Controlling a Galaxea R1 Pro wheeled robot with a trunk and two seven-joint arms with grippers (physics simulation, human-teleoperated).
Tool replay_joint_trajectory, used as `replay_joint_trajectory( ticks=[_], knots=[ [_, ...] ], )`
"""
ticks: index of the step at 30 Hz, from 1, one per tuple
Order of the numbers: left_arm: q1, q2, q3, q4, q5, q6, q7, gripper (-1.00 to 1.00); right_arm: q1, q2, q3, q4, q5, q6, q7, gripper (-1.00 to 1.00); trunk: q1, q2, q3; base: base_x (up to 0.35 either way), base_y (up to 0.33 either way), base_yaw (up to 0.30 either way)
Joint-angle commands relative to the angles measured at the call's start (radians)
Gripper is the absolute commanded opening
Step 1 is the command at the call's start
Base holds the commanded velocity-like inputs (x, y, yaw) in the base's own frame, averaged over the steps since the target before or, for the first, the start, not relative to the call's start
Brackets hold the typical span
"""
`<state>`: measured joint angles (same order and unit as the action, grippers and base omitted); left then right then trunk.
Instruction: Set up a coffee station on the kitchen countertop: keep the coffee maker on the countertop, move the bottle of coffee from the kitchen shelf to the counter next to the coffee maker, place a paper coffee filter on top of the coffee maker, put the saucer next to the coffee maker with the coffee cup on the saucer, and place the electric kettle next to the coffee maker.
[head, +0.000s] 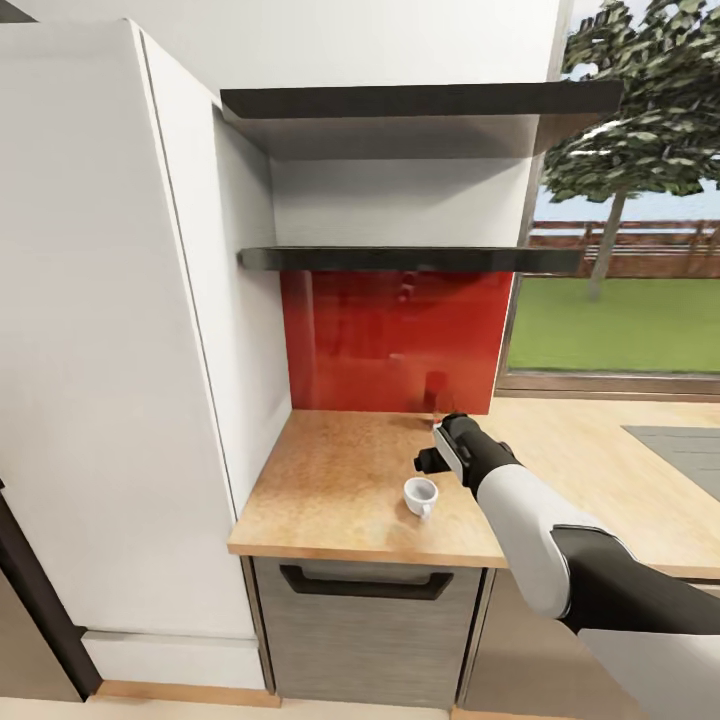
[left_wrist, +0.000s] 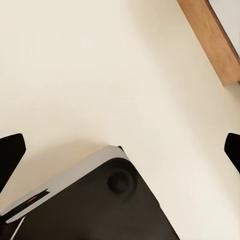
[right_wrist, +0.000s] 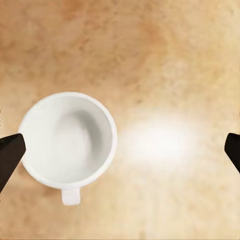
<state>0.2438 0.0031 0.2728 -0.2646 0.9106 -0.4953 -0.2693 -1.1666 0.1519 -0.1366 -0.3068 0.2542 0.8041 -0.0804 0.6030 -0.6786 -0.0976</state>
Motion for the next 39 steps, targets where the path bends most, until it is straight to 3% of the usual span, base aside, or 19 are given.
replay_joint_trajectory(
  ticks=[1, 9, 15, 26, 39],
  knots=[
    [0.0, 0.0, 0.0, -0.001, 0.01, 0.001, -0.008, 1.0, -0.001, 0.001, -0.009, 0.003, 0.006, 0.005, 0.0, 1.0, 0.0, -0.001, -0.002, 0.005, 0.0, 0.0],
    [0.0, 0.0, -0.001, 0.007, 0.009, 0.001, -0.008, 1.0, -0.001, -0.015, -0.017, 0.024, 0.001, 0.067, 0.001, 1.0, 0.0, -0.001, -0.002, 0.053, 0.0, 0.0],
    [0.0, 0.0, -0.001, 0.008, 0.009, 0.0, -0.008, 1.0, -0.001, -0.041, -0.019, 0.025, -0.017, 0.081, 0.001, 1.0, 0.0, -0.001, -0.002, 0.203, 0.0, 0.0],
    [0.0, 0.0, -0.001, 0.008, 0.01, 0.001, -0.008, 1.0, -0.001, -0.044, -0.018, 0.027, -0.032, 0.084, 0.001, 1.0, 0.0, -0.001, -0.002, 0.016, 0.0, 0.0],
    [0.0, 0.0, -0.001, 0.008, 0.011, 0.001, -0.008, 1.0, -0.001, -0.047, -0.018, 0.028, -0.032, 0.104, 0.0, 1.0, 0.05, -0.092, -0.042, 0.0, 0.0, 0.0]
  ],
)
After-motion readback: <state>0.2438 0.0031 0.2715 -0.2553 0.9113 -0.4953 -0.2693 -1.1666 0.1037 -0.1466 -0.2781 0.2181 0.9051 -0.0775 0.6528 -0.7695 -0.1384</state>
